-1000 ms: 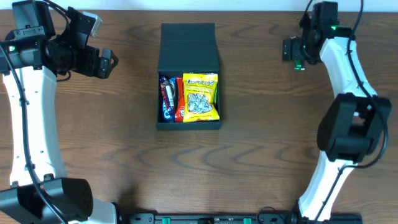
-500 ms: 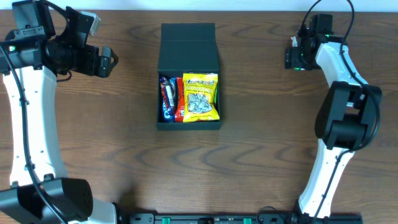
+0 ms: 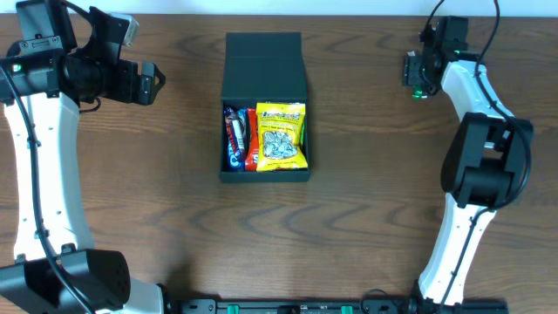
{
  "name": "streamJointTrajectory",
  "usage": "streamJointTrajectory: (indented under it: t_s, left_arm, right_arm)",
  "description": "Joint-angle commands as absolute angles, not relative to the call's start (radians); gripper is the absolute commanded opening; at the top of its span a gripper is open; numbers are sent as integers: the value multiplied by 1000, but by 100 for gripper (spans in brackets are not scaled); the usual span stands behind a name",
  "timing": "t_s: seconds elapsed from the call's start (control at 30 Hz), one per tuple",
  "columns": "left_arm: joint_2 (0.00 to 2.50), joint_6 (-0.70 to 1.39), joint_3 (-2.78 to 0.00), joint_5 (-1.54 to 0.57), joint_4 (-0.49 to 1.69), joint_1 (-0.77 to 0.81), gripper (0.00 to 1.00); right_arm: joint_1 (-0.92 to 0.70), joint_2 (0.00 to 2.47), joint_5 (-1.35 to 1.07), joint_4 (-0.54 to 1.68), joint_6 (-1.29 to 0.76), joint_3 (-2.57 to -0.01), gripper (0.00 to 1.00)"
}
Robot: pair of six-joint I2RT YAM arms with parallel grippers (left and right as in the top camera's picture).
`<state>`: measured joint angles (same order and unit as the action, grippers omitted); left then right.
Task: Pack container
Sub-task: 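Release the candy bar and raise the right gripper away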
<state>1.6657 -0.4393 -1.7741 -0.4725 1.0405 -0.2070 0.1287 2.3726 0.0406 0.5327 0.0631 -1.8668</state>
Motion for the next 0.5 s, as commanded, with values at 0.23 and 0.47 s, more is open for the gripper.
streamJointTrajectory:
  t_s: [0.23,0.47]
  left_arm:
    - [1647,-411,-1770,-492,1039,-209,95]
    - [1647,-410,-1770,-492,1039,-209,95]
  right_arm:
    - [139,2427,25,535,68,-1863,58]
    - [137,2430,25,537,6,-1863,28]
